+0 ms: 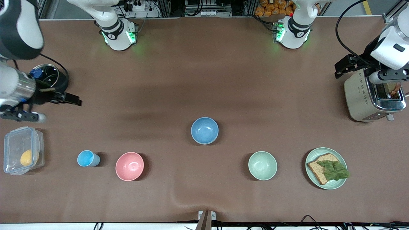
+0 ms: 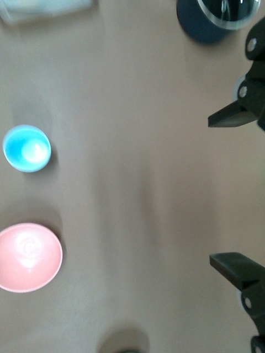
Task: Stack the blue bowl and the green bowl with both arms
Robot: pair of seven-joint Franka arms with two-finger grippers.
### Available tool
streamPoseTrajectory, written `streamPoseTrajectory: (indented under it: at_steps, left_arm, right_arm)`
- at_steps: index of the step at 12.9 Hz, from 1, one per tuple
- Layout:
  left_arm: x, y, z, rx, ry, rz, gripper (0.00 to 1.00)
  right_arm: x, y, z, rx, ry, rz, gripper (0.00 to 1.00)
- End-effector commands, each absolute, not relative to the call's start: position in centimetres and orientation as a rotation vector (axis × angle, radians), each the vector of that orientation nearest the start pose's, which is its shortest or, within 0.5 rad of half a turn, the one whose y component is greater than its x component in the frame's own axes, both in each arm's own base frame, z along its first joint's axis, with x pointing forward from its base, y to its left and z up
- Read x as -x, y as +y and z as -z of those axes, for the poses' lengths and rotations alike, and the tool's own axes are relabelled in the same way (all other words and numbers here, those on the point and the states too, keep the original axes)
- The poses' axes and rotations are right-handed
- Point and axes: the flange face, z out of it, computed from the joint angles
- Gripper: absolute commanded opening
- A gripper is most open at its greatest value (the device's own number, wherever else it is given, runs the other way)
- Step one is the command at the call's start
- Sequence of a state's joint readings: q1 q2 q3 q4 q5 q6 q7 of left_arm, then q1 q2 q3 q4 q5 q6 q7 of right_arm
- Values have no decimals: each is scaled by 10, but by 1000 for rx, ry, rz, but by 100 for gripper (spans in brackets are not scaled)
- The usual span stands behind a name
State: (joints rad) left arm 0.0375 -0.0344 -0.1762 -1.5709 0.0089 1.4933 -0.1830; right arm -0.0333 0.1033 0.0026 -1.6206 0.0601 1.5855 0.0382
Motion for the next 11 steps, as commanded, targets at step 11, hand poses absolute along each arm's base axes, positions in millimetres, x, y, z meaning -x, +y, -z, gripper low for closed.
streamPoseTrajectory:
  at_steps: [11]
  left_arm:
    - [-533,-73,-638,3131,-51,-66,100]
  right_arm:
    - [-563,-18,-620,3161,21,-105,100]
